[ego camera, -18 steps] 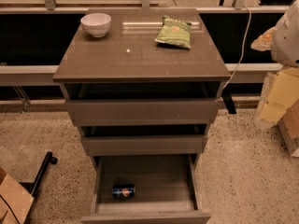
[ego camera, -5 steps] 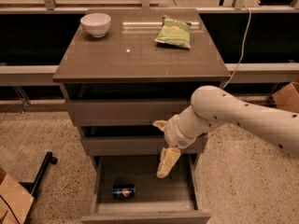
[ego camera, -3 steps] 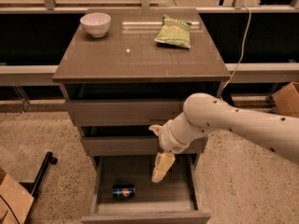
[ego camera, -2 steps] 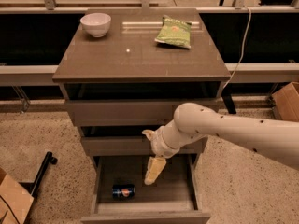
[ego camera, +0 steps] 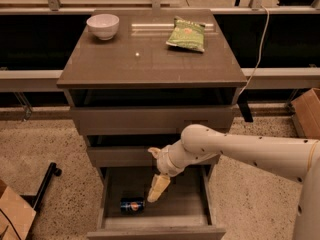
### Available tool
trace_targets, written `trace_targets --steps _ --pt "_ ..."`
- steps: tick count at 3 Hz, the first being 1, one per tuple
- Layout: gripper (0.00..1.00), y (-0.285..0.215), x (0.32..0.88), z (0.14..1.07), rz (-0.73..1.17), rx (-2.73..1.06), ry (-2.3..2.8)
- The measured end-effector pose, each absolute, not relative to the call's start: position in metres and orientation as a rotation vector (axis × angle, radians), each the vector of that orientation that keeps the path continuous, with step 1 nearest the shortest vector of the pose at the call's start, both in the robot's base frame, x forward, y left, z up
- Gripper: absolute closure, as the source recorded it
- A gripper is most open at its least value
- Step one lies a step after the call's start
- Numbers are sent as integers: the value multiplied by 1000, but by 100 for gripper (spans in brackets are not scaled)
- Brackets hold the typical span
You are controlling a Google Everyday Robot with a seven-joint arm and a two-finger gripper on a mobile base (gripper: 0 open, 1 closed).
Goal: Pick pepsi can from bottom drawer and place on counter
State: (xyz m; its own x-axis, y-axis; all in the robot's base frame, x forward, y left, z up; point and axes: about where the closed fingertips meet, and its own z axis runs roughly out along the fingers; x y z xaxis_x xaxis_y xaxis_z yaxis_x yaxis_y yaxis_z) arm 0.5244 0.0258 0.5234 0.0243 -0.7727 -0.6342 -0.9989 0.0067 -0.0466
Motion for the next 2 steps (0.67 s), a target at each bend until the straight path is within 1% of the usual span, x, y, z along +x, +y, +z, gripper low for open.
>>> trace_targets --steps 1,2 --pt "0 33 519 517 623 -1846 1792" --pt "0 49 525 492 650 -1856 1776"
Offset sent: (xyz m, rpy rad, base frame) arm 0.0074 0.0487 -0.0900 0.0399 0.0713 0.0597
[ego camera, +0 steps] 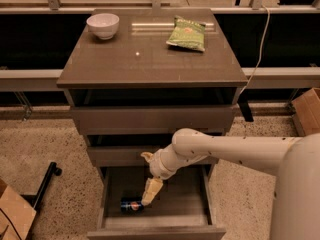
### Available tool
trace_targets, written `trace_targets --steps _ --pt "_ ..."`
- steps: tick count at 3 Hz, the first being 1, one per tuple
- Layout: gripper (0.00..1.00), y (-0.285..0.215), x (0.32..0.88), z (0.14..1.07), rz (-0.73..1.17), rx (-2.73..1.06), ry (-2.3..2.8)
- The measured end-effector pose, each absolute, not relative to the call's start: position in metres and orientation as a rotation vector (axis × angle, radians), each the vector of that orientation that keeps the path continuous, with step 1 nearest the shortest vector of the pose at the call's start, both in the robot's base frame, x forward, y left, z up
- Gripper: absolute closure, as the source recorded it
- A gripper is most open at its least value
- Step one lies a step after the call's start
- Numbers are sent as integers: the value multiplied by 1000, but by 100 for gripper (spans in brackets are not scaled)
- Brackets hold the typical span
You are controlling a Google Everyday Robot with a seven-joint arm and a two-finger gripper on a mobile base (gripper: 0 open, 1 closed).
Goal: Pick pepsi can from bottom drawer and place on counter
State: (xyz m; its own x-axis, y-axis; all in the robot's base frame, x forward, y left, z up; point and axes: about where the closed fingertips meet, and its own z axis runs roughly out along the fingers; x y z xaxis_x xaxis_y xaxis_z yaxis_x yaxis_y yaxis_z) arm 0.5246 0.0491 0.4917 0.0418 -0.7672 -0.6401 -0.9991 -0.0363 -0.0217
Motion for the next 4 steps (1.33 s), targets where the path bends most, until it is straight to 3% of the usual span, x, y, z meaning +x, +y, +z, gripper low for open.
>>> trace_targets --steps 4 --pt "0 86 517 400 737 -1873 1808"
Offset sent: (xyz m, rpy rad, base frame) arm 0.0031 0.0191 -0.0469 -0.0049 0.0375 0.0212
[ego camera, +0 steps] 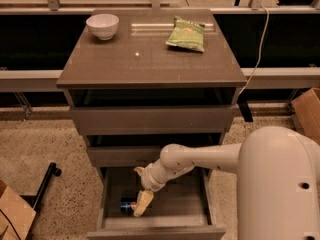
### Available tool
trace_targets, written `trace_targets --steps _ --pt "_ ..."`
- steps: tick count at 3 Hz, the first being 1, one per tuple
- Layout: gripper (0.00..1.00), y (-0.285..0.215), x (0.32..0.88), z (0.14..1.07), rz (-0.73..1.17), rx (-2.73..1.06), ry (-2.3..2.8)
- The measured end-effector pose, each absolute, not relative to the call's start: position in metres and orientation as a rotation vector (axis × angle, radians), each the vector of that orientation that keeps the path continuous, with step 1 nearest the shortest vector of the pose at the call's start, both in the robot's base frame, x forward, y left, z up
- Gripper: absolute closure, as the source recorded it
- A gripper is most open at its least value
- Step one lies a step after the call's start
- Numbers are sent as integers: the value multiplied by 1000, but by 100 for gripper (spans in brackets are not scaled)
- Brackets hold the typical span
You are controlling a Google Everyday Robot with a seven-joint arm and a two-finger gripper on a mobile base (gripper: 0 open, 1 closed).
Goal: Pick pepsi can from bottom drawer and place on counter
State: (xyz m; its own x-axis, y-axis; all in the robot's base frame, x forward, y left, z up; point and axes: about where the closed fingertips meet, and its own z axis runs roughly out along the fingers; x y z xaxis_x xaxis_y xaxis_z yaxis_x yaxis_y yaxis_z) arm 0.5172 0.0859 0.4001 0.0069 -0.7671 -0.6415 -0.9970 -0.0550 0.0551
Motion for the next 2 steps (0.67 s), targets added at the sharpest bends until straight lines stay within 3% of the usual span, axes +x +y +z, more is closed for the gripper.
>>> trace_targets --steps 2 --pt "0 99 541 337 860 -1792 1802"
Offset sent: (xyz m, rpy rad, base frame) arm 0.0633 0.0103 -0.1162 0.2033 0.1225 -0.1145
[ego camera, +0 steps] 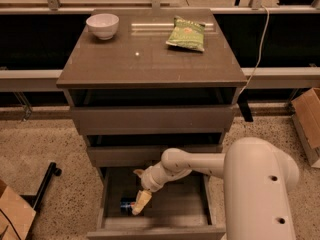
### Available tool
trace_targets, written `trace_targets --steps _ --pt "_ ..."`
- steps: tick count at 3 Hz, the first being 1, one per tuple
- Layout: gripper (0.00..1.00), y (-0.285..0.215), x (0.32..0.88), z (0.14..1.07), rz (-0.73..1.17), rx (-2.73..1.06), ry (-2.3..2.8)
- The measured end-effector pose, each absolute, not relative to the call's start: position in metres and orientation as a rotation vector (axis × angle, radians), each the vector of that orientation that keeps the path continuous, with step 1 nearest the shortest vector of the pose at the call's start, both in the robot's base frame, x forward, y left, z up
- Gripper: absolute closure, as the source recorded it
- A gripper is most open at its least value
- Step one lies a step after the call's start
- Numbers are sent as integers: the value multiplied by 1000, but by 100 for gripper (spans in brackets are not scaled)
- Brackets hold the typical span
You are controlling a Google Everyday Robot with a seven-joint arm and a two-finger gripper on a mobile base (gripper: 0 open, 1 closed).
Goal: Pick pepsi can from bottom drawer and place on counter
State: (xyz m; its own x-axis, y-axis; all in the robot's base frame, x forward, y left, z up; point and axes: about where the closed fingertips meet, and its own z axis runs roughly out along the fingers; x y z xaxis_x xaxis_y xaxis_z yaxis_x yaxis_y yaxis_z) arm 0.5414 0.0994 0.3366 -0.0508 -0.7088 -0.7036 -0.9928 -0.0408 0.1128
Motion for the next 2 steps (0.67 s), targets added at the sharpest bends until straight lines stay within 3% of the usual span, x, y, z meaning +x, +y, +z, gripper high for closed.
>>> trace_targets --steps 2 --pt "0 106 539 316 808 -1779 1848"
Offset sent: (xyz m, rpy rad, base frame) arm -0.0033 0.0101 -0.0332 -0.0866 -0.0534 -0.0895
